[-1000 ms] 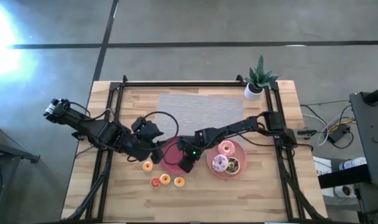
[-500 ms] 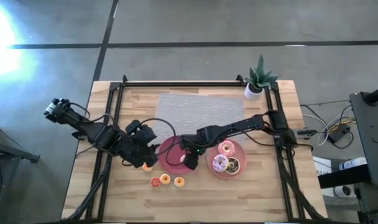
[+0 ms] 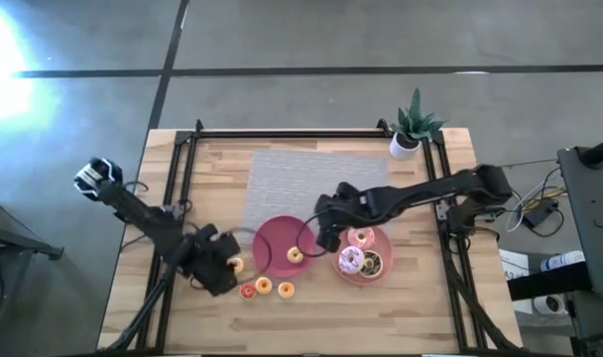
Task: Pick & Place donuts
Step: Put the small white donut on the pink plate
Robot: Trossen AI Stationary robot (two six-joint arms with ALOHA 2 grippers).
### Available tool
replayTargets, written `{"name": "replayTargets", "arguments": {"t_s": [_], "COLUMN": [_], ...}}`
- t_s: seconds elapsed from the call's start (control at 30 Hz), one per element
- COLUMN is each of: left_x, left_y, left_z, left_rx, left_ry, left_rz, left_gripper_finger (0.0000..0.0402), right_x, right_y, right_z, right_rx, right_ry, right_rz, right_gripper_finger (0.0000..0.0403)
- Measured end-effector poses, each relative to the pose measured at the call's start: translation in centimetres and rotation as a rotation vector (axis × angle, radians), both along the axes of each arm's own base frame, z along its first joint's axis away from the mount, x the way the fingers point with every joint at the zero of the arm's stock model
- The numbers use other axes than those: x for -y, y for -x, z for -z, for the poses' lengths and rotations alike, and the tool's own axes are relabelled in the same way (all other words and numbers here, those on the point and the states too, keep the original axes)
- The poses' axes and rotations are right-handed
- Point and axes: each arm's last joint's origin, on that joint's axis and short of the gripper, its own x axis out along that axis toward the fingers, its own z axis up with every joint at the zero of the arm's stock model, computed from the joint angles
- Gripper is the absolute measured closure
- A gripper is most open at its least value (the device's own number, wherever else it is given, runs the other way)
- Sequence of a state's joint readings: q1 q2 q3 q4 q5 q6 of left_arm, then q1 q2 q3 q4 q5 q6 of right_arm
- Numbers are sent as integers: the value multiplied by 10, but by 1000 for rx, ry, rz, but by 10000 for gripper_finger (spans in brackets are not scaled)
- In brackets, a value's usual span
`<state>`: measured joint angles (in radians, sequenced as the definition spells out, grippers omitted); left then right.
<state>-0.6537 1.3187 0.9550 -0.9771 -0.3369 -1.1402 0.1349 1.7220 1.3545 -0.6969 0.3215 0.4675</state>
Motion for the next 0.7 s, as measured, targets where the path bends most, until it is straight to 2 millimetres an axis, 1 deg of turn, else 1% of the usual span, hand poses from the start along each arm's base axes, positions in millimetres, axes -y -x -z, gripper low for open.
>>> {"name": "replayTargets", "arguments": {"t_s": [0.07, 0.17, 0.33, 0.5, 0.7], "left_x": [12, 25, 34, 37, 37], "left_y": [1, 1, -3, -6, -6], "left_z": [15, 32, 54, 69, 82], "left_rx": [19, 25, -42, -90, -128], "left_ry": [-24, -78, -152, -193, -218], "left_rz": [76, 144, 197, 200, 187], "left_gripper_finger": [248, 248, 248, 248, 248], "right_x": [2, 4, 6, 6, 5], "right_y": [12, 27, 42, 45, 44], "right_z": [-3, -2, 8, 16, 17], "right_rx": [15, 22, 52, 57, 69], "right_ry": [-9, -28, -63, -77, -77], "right_rz": [19, 54, 104, 113, 106], "right_gripper_finger": [186, 186, 188, 188, 188]}}
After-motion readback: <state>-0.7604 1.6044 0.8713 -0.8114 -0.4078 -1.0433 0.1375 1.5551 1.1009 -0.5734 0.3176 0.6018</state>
